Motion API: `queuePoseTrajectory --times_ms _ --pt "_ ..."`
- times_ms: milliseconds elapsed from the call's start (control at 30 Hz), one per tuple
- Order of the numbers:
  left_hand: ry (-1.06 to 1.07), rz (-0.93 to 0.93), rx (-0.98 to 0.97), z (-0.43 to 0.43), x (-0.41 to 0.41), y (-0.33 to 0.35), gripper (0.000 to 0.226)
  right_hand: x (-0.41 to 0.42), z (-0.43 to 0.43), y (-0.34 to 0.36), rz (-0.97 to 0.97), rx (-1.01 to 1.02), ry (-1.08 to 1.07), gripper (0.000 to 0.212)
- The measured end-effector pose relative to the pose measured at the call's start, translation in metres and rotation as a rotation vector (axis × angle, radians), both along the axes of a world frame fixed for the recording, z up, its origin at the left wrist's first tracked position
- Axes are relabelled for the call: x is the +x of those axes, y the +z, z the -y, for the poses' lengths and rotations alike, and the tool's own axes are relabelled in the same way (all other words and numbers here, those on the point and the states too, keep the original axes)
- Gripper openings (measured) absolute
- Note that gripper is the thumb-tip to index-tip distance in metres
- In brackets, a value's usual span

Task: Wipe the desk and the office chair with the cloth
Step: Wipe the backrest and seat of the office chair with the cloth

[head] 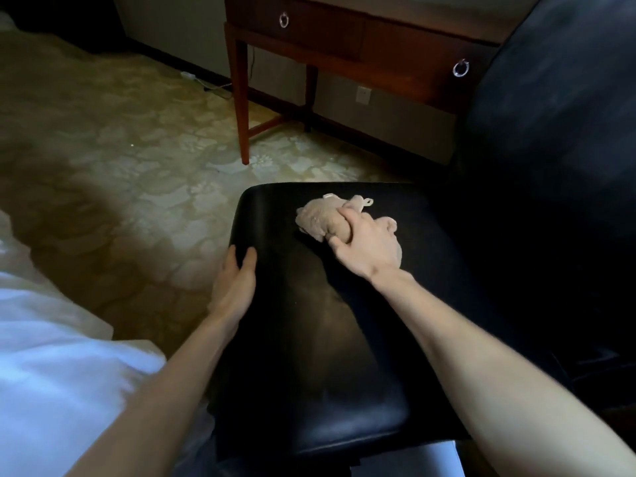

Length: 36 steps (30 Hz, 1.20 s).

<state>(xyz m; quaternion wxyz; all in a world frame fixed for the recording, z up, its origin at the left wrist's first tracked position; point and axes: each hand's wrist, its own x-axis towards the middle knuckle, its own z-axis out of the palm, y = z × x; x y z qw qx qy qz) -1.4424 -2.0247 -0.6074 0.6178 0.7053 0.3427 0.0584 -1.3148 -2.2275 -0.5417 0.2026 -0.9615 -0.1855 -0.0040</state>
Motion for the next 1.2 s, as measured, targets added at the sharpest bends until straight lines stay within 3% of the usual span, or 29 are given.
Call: queuePoseTrajectory --times_ms 300,467,600,733,833,900,1000,1067,1200 --pt "0.076 0.118 -0.068 -0.006 0.010 -0.007 0.075 0.033 -0.063 0.000 0.007 -0.028 0.035 0.049" --pt "0.111 0.204 -0.365 -0.009 0.014 0.006 0.073 -0.036 -0.052 0.004 0.013 -0.112 0.300 0.067" --pt "0.061 0.256 -0.516 -0.030 0.013 0.022 0.080 -0.115 -0.032 0.011 0.006 -0.092 0.517 0.069" --pt "-0.130 0.126 -0.277 -0.035 0.004 0.023 0.070 -0.158 -0.009 0.021 -0.206 0.157 0.716 0.061" --pt "-0.326 0.101 -0.219 -0.022 -0.013 0.038 0.070 -0.142 0.009 0.033 -0.086 0.293 0.502 0.061" --pt "-0.436 0.118 -0.139 0.002 -0.019 0.056 0.073 -0.114 0.026 0.036 0.119 0.147 0.299 0.062" --pt "-0.484 0.131 0.061 0.052 -0.019 0.076 0.071 -0.088 0.052 0.029 0.026 0.008 0.039 0.057" --pt "-0.576 0.162 0.134 0.087 -0.023 0.082 0.082 -0.103 0.060 0.015 0.019 -0.042 0.069 0.056" --pt "-0.591 0.133 0.449 0.124 -0.022 0.075 0.064 -0.143 0.077 -0.001 0.087 -0.023 0.267 0.055"
